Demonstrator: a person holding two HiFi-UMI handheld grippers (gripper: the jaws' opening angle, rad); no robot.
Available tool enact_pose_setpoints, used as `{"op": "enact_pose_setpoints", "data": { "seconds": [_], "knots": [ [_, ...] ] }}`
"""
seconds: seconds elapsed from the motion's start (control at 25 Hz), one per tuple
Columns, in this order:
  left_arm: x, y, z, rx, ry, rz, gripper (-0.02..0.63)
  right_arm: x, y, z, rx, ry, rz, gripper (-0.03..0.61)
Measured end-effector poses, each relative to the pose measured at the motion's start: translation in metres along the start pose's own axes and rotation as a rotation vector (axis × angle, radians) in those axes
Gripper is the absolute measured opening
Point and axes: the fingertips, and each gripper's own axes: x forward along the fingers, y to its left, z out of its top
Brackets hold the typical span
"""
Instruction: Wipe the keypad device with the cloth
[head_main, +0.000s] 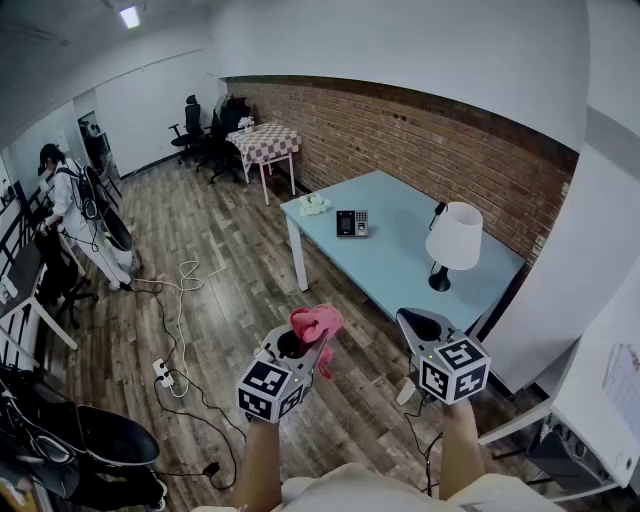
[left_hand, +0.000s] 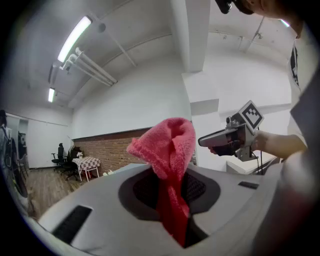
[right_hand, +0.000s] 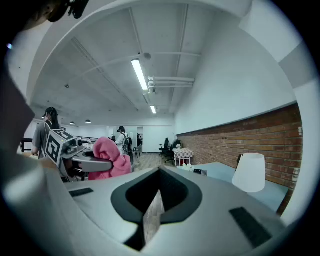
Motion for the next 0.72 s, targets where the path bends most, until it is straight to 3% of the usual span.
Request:
{"op": "enact_pose_setpoints", "data": {
  "seconds": [0.32, 0.48, 0.72],
  "knots": [
    [0.012, -0.001, 0.007, 0.003, -0.001, 0.011, 0.101, 0.007, -0.014, 0.007, 0.02, -0.047, -0.02, 0.0],
    [0.016, -0.007, 0.007, 0.0, 0.008, 0.019, 0.101, 0.007, -0.005, 0.018, 0.129, -0.128, 0.083, 0.0],
    [0.016, -0.015, 0.0, -0.008, 0.025, 0.056, 0.101, 0.008, 0.002, 0.013, 0.131, -0.092, 0.191, 0.005]
  ]
}}
